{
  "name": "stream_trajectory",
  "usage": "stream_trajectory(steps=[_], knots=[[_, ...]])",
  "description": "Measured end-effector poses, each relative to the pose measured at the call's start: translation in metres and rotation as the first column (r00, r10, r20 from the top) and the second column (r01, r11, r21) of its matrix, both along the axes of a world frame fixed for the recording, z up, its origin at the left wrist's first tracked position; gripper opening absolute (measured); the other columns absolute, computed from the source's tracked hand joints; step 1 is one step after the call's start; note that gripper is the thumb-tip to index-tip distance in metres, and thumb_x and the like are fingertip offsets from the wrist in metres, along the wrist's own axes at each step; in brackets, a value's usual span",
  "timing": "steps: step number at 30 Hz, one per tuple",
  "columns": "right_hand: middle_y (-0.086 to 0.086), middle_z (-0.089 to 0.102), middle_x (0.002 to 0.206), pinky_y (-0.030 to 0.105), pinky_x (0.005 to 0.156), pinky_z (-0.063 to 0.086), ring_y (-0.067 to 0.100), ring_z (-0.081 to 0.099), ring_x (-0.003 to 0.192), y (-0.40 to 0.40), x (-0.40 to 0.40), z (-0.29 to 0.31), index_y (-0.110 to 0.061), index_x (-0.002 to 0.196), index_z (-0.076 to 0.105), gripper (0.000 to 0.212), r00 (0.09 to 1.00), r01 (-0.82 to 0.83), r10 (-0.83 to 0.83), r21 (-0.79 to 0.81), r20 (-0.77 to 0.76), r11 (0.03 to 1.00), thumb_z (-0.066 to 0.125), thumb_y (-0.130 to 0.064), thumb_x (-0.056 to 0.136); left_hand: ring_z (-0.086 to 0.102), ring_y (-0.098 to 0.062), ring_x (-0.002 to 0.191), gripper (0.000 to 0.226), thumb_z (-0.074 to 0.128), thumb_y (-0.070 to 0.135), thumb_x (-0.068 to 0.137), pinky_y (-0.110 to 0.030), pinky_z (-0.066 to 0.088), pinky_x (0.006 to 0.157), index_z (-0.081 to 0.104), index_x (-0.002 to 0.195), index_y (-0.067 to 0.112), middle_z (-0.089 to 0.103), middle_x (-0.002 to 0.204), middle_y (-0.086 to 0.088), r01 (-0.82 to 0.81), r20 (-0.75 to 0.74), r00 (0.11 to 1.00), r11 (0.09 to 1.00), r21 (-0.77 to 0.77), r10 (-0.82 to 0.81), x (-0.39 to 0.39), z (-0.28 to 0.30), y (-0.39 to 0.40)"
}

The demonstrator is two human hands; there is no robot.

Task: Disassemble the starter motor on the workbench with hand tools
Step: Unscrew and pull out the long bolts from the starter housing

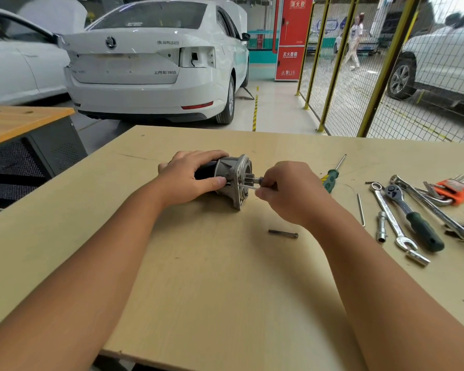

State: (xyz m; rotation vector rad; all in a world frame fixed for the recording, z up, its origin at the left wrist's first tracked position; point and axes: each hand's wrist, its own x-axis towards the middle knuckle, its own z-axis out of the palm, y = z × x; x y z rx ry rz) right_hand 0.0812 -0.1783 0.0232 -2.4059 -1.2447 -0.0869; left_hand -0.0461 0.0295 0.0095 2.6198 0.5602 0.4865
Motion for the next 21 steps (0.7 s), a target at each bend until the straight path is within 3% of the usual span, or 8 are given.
stream_trajectory(steps=[5, 8, 13, 16, 18, 21], knots=[[-0.007, 0.063, 0.089, 0.047, 0.085, 0.052, 0.023, 0.059, 0.091, -0.0012, -0.0016, -0.0002, -0.029, 0.086, 0.07, 0.014, 0.999, 0.03, -0.03, 0.011, 0.021, 0.999, 0.074, -0.043, 0.087, 0.033, -0.012, 0.136, 0.058, 0.055, 0.072, 0.079, -0.047, 0.024, 0.101, 0.042, 0.136, 0.068, 0.052, 0.136, 0.035, 0.003, 0.003, 1.0, 1.0, 0.0, -0.003, -0.0003, -0.0002, 0.0003], [-0.006, 0.064, 0.087, 0.039, 0.075, 0.053, 0.021, 0.06, 0.086, -0.0021, 0.0007, -0.0021, -0.028, 0.087, 0.069, 0.013, 1.0, 0.003, -0.002, 0.065, -0.011, 0.998, 0.075, -0.039, 0.086, 0.032, -0.011, 0.135, 0.057, 0.054, 0.073, 0.079, -0.047, 0.023, 0.1, 0.041, 0.134, 0.07, 0.052, 0.134, 0.037, 0.007, 0.004, 1.0, 1.0, -0.003, -0.007, -0.0004, -0.0001, -0.0004], [-0.01, 0.058, 0.073, 0.026, 0.056, 0.036, 0.009, 0.053, 0.071, -0.0008, 0.0016, -0.0048, -0.026, 0.086, 0.066, 0.015, 0.992, -0.039, 0.054, 0.12, -0.117, 0.992, 0.062, -0.037, 0.096, 0.033, -0.012, 0.136, 0.051, 0.047, 0.076, 0.083, -0.049, 0.024, 0.101, 0.041, 0.133, 0.071, 0.053, 0.135, 0.036, -0.004, 0.016, 1.0, 1.0, -0.005, 0.004, 0.0011, -0.0015, 0.0002], [0.001, 0.059, 0.072, 0.029, 0.054, 0.035, 0.019, 0.053, 0.069, 0.0004, 0.0018, -0.0041, -0.014, 0.082, 0.067, 0.028, 0.991, -0.048, 0.054, 0.05, -0.126, 0.998, 0.055, -0.031, 0.101, 0.033, -0.012, 0.137, 0.052, 0.047, 0.076, 0.083, -0.049, 0.025, 0.102, 0.042, 0.134, 0.069, 0.053, 0.136, 0.036, -0.002, 0.015, 1.0, 1.0, -0.005, 0.002, 0.0012, -0.002, 0.0002], [0.003, 0.06, 0.075, 0.03, 0.058, 0.041, 0.023, 0.054, 0.073, 0.0004, 0.0002, -0.0023, -0.014, 0.085, 0.069, 0.025, 0.996, -0.043, 0.045, 0.022, -0.079, 0.999, 0.059, -0.031, 0.099, 0.033, -0.012, 0.137, 0.053, 0.047, 0.076, 0.083, -0.05, 0.025, 0.102, 0.042, 0.135, 0.068, 0.053, 0.137, 0.036, 0.0, 0.014, 1.0, 1.0, -0.006, 0.0, 0.0011, -0.0018, 0.0006], [-0.003, 0.067, 0.086, 0.041, 0.08, 0.053, 0.024, 0.06, 0.088, -0.0009, -0.0033, 0.0003, -0.027, 0.089, 0.073, 0.012, 1.0, 0.004, -0.004, -0.001, 0.007, 1.0, 0.068, -0.037, 0.092, 0.032, -0.012, 0.138, 0.057, 0.051, 0.074, 0.082, -0.048, 0.025, 0.103, 0.042, 0.137, 0.066, 0.052, 0.139, 0.035, -0.004, 0.009, 1.0, 1.0, -0.002, 0.004, 0.0008, -0.0016, 0.0003]])
